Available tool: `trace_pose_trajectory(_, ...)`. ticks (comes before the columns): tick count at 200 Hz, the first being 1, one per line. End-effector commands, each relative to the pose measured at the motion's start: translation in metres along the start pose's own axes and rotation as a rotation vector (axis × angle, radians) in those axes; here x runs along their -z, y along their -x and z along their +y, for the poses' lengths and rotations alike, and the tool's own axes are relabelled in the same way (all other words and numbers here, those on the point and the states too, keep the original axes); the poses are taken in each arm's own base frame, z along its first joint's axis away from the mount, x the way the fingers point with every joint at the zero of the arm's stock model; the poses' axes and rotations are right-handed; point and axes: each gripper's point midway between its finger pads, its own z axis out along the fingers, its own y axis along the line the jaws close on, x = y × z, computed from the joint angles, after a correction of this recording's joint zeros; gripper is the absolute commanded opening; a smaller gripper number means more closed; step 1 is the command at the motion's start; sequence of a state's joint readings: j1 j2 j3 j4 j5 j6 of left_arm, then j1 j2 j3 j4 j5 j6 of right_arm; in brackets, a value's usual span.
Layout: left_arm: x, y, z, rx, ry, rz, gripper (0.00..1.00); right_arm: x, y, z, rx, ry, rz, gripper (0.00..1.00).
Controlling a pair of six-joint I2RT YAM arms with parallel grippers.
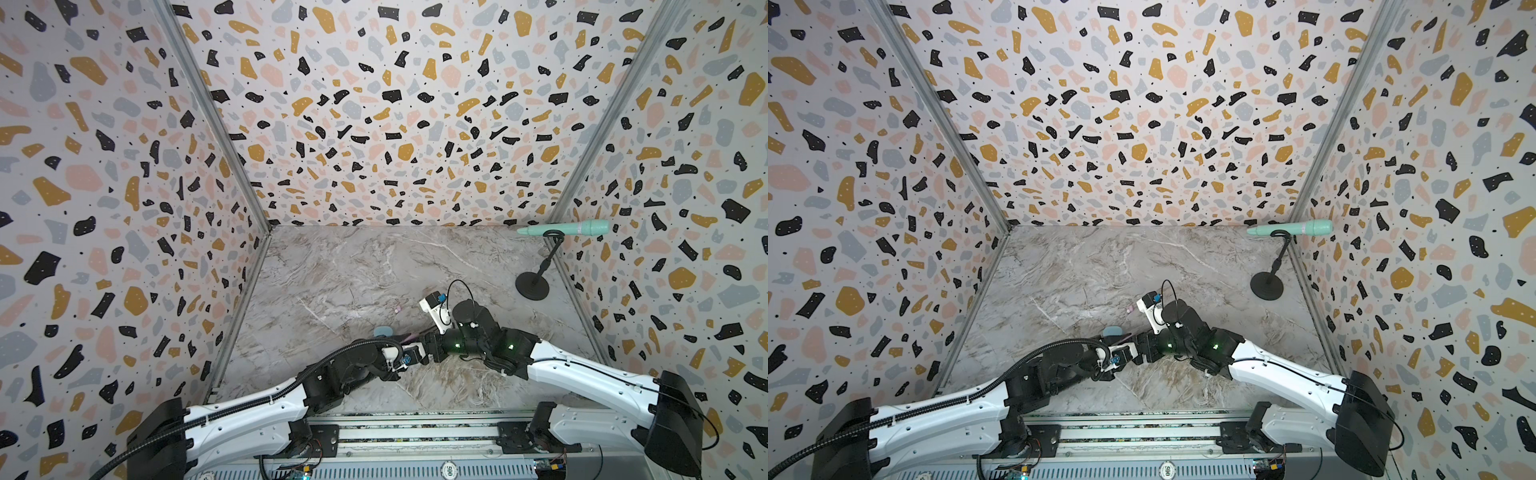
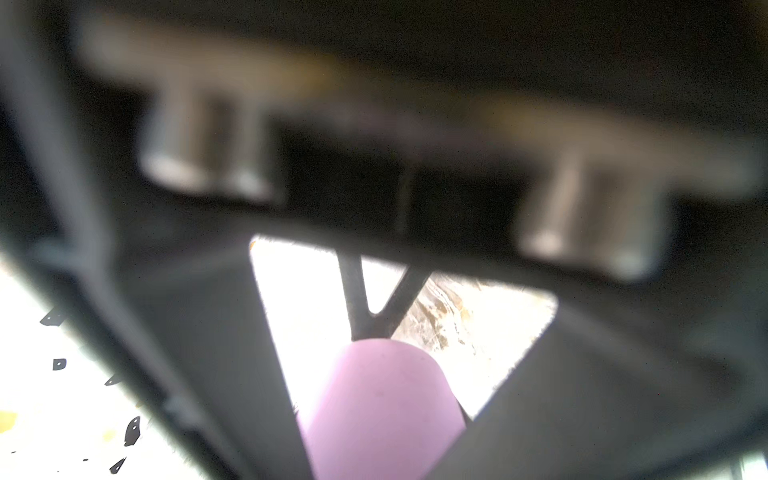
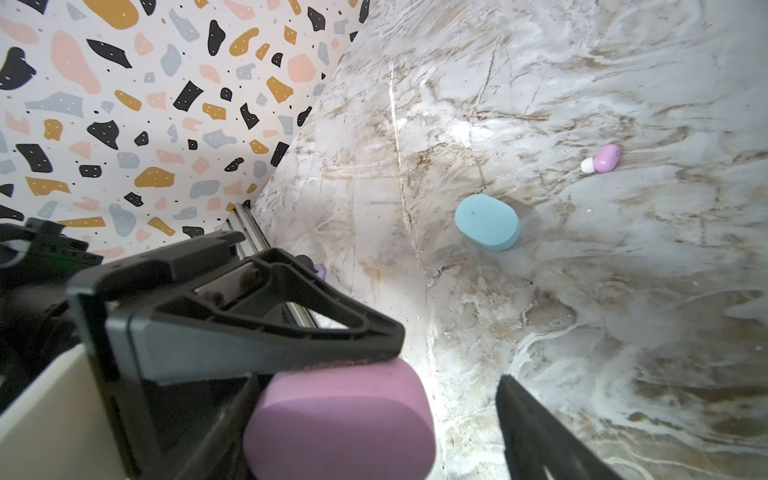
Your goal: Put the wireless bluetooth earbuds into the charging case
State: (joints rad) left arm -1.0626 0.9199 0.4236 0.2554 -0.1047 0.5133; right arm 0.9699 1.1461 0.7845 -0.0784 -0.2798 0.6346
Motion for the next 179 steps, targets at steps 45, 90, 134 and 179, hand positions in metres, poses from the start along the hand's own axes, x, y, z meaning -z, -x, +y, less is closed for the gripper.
trace_pose_trajectory(45, 0.002, 0.010, -0.005, 0.035, -0.052, -0.015, 0.00, 0.038, 0.028, 0.020, 0.073, 0.004, -0.101, 0.99)
trace_pose_trajectory(90, 0.007, 0.016, -0.014, 0.093, -0.114, -0.036, 0.00, 0.073, 0.040, 0.030, 0.118, 0.034, -0.177, 0.99)
trace_pose_trajectory(134, 0.012, 0.028, -0.018, 0.190, -0.173, -0.046, 0.00, 0.099, 0.040, 0.037, 0.176, 0.062, -0.231, 0.99)
trace_pose_trajectory(179, 0.025, 0.044, -0.028, 0.311, -0.265, -0.106, 0.00, 0.106, 0.027, 0.028, 0.257, 0.057, -0.279, 0.99)
